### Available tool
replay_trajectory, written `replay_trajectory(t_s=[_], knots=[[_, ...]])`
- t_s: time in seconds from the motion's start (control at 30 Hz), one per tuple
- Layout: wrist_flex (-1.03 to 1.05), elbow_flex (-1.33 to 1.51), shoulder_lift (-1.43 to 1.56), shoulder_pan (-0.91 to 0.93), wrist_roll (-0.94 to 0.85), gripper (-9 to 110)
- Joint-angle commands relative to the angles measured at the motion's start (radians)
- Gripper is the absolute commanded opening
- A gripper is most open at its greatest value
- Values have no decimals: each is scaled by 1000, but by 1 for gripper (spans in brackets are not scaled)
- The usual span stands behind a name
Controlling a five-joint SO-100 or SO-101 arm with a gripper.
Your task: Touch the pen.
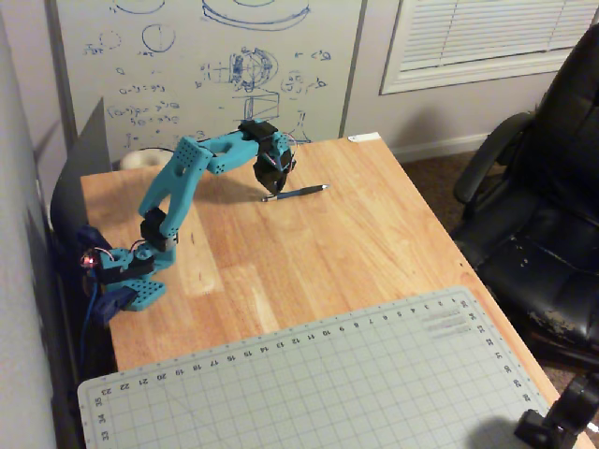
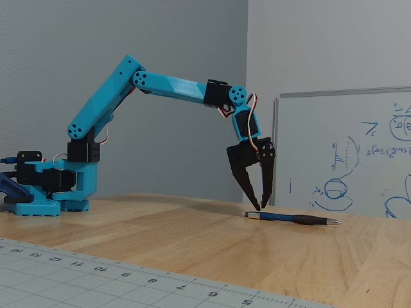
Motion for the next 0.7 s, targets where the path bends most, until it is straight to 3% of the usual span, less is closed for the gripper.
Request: replay_trajectory(t_s=[0.0,0.67], knots=[[3,-74,89,9,8,0],[3,-72,54,6,8,0]])
